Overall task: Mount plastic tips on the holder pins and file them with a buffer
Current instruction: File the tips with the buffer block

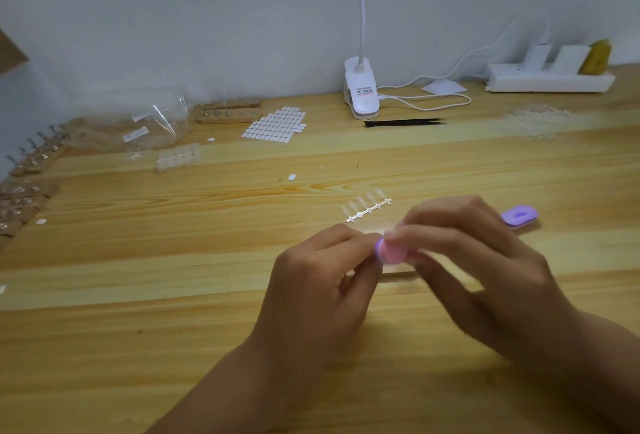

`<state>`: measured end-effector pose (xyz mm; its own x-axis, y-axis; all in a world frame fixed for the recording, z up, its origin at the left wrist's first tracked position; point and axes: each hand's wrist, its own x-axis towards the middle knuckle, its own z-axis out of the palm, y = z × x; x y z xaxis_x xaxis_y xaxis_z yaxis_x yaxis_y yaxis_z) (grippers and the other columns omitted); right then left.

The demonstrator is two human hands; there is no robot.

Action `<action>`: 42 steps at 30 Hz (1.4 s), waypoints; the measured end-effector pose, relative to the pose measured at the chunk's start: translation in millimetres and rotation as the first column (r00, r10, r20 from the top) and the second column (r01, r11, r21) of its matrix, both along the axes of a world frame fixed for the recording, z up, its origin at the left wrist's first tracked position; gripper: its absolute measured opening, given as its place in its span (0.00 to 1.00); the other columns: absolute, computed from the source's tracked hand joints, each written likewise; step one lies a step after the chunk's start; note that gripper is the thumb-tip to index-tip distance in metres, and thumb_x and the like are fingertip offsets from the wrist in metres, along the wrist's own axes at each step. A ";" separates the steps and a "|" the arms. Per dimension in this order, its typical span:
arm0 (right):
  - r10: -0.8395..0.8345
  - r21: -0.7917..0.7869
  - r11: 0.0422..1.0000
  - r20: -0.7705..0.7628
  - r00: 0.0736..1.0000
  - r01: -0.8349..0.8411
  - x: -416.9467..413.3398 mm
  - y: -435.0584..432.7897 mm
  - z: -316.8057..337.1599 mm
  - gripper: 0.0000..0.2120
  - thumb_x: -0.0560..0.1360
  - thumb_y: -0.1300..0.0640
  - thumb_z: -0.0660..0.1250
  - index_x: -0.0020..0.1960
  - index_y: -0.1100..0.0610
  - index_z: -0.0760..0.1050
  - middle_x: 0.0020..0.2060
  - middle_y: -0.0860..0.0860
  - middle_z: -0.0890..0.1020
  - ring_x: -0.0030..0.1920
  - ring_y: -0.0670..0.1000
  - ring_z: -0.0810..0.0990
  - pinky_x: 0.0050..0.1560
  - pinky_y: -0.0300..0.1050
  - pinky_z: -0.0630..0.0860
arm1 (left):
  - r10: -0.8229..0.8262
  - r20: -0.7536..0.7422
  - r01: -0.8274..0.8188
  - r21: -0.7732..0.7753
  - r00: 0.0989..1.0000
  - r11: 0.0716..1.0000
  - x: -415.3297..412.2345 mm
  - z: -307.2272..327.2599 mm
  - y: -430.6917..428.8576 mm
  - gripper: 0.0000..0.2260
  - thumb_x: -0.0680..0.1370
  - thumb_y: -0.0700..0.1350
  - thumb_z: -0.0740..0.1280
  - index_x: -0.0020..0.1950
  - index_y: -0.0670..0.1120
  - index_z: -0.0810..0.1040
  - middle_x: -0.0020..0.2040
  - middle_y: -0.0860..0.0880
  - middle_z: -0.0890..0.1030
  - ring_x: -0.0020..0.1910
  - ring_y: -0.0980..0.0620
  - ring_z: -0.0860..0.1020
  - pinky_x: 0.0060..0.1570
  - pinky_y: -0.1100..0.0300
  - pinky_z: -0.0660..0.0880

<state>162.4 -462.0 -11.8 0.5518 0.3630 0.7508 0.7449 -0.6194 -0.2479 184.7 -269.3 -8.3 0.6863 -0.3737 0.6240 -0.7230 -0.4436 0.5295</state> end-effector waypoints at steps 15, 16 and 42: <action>0.003 -0.043 0.999 0.002 1.000 -0.003 1.7 -6.8 2.1 0.10 0.75 0.70 0.69 0.55 0.64 0.82 0.51 0.55 0.81 0.53 0.53 0.79 0.57 0.44 0.74 | 0.009 -0.016 -0.009 -0.007 1.000 1.000 -1.2 1.8 -0.8 0.06 0.76 0.38 0.69 0.49 0.45 0.86 0.39 0.53 0.80 0.35 0.56 0.76 0.34 0.57 0.74; -0.018 -0.033 0.999 0.003 1.000 0.018 2.6 -9.8 3.2 0.10 0.75 0.70 0.69 0.54 0.64 0.82 0.51 0.54 0.80 0.53 0.54 0.80 0.56 0.46 0.75 | 0.014 -0.022 -0.014 -0.011 1.000 1.000 -1.5 1.7 -1.9 0.07 0.76 0.38 0.69 0.49 0.45 0.86 0.38 0.54 0.80 0.34 0.57 0.75 0.33 0.57 0.74; 0.081 -0.111 0.991 0.033 0.996 -0.077 -2.6 4.2 -7.2 0.11 0.76 0.70 0.68 0.57 0.65 0.82 0.52 0.58 0.81 0.54 0.56 0.78 0.59 0.44 0.74 | -0.035 0.001 0.035 0.004 0.999 0.999 -0.7 -0.2 1.9 0.06 0.77 0.41 0.67 0.46 0.44 0.85 0.38 0.51 0.82 0.36 0.53 0.79 0.33 0.56 0.74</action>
